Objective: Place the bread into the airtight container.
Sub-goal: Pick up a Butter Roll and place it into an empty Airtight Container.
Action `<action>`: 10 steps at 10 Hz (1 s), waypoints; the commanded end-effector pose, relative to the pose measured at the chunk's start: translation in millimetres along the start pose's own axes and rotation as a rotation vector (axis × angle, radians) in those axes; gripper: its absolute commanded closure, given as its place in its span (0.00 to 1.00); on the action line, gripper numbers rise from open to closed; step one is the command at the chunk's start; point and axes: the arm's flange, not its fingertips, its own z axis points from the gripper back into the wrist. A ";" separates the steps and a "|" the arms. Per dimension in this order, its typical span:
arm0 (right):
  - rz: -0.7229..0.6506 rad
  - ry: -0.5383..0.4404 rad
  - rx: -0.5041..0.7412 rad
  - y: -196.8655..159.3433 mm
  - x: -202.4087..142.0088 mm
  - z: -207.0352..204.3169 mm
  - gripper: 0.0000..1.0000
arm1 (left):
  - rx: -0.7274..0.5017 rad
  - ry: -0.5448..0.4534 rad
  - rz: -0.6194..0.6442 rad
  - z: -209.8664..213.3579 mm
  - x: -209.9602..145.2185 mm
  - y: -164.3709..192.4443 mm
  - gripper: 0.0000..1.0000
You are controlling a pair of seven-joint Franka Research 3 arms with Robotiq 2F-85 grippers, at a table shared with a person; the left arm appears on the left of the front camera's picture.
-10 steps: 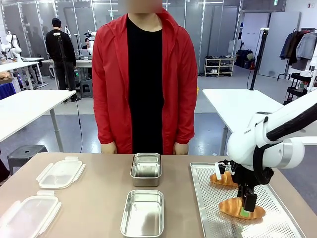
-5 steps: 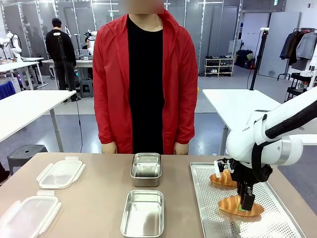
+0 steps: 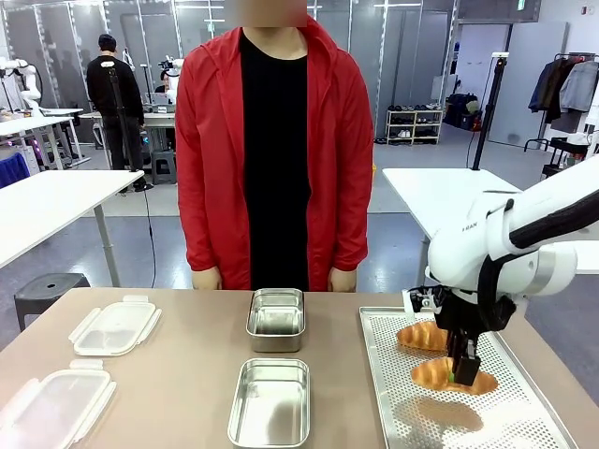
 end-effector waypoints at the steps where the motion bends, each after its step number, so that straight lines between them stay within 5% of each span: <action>1: -0.017 -0.001 -0.029 18.4 9.3 34.7 0.79 | -0.010 0.004 -0.009 2.2 -1.3 -1.2 0.00; 5: 0.015 -0.002 -0.084 64.0 66.3 82.6 0.79 | -0.010 0.004 -0.009 2.2 -1.3 -1.2 0.00; 10: -0.012 -0.050 -0.022 109.8 182.0 61.5 0.79 | -0.010 0.004 -0.009 2.2 -1.3 -1.2 0.00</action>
